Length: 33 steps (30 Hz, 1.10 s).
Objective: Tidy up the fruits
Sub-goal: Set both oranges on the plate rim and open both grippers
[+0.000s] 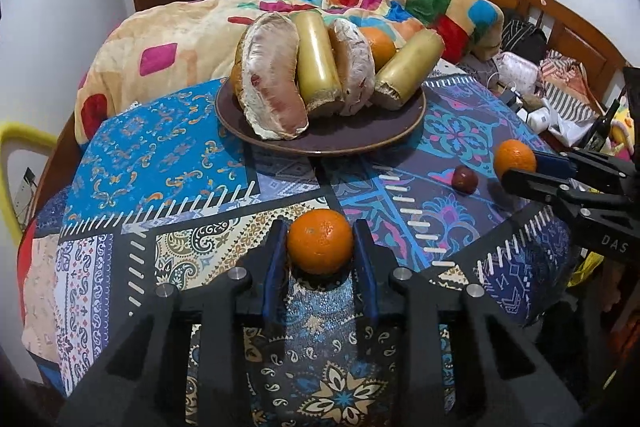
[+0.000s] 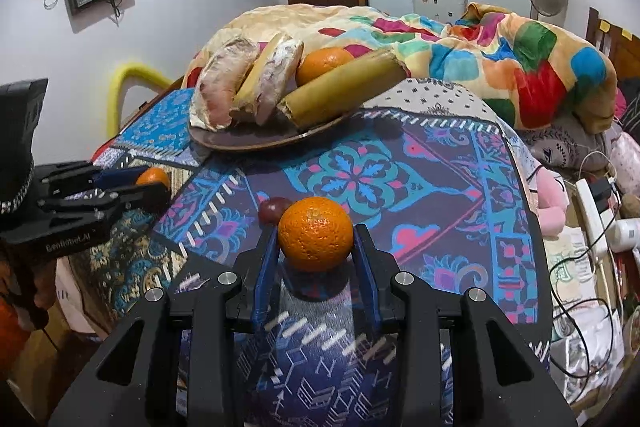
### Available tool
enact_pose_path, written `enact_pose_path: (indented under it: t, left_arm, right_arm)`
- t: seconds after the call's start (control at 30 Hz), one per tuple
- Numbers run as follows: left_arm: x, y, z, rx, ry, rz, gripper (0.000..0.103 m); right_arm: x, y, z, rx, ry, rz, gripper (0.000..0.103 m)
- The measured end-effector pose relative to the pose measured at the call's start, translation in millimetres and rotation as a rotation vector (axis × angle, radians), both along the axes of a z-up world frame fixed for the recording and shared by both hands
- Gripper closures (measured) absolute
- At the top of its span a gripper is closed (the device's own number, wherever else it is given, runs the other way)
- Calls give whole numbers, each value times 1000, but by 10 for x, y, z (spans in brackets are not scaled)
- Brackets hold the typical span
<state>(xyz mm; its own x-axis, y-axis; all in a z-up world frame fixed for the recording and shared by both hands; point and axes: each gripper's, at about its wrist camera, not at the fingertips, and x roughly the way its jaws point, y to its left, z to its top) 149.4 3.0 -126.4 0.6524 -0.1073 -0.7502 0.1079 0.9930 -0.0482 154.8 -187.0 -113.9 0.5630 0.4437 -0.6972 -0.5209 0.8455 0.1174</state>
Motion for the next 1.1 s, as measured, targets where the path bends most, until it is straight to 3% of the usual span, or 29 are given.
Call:
enact_pose_path:
  t: [0.6, 1.1]
  left_arm:
    - [343, 172, 400, -33, -120, 11, 70]
    - [676, 164, 298, -65, -77, -18, 70]
  right_arm:
    - [388, 476, 265, -1, -78, 71, 69]
    - [558, 838, 100, -105, -89, 140, 69]
